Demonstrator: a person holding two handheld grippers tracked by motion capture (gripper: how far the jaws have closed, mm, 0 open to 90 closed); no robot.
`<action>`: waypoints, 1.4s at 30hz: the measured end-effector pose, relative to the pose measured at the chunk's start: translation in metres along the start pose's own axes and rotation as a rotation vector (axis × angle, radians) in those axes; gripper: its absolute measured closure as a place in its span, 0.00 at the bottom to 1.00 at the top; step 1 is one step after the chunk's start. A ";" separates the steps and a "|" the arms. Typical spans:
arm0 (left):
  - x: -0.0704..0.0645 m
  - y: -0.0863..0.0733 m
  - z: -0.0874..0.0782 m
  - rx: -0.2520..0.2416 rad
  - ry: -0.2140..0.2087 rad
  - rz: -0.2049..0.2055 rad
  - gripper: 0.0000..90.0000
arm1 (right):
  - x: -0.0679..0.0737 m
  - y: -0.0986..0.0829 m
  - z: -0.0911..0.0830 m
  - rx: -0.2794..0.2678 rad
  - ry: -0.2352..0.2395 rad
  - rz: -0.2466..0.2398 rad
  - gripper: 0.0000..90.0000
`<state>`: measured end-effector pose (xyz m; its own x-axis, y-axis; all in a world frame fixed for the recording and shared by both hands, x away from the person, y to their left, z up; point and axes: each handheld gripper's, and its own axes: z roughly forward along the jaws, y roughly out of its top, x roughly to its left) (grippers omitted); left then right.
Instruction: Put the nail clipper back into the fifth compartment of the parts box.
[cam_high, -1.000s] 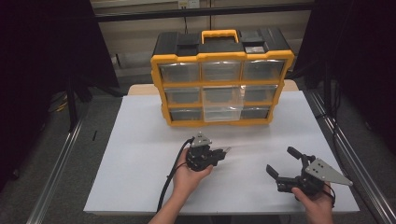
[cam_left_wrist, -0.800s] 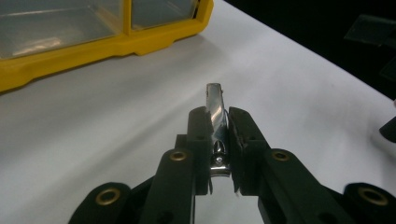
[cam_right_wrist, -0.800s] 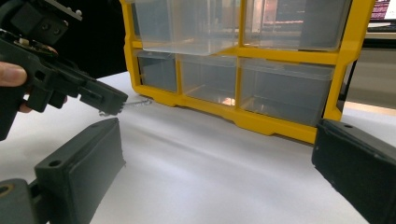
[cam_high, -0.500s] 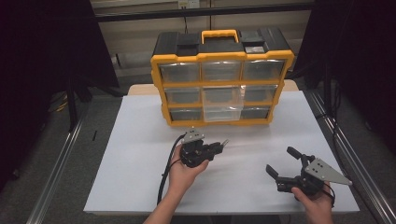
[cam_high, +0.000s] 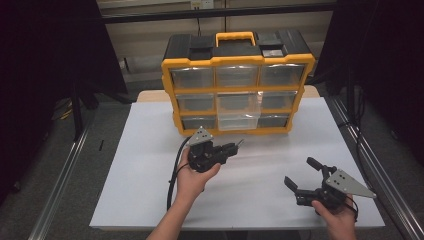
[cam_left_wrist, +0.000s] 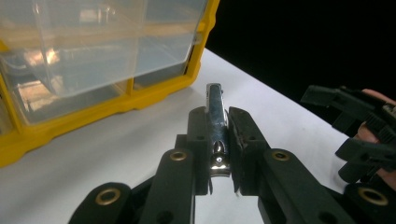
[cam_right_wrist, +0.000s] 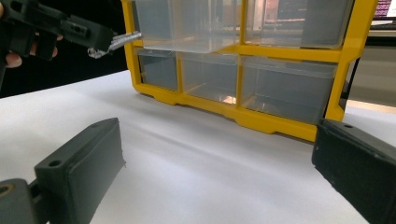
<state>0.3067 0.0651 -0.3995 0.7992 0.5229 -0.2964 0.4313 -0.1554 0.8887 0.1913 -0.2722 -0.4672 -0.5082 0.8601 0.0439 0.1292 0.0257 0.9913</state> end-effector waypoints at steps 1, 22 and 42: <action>0.000 0.001 -0.001 -0.012 -0.001 -0.005 0.89 | 0.000 0.000 0.000 0.001 0.000 -0.001 0.02; -0.002 0.031 -0.014 -0.064 -0.022 0.019 0.89 | 0.000 -0.001 0.001 0.007 0.007 0.007 0.02; -0.005 0.055 -0.020 -0.088 -0.031 0.041 0.89 | -0.001 -0.002 0.002 0.017 0.002 0.013 0.02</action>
<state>0.3177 0.0709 -0.3419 0.8288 0.4908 -0.2687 0.3606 -0.1013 0.9272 0.1937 -0.2724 -0.4696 -0.5079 0.8595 0.0571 0.1506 0.0233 0.9883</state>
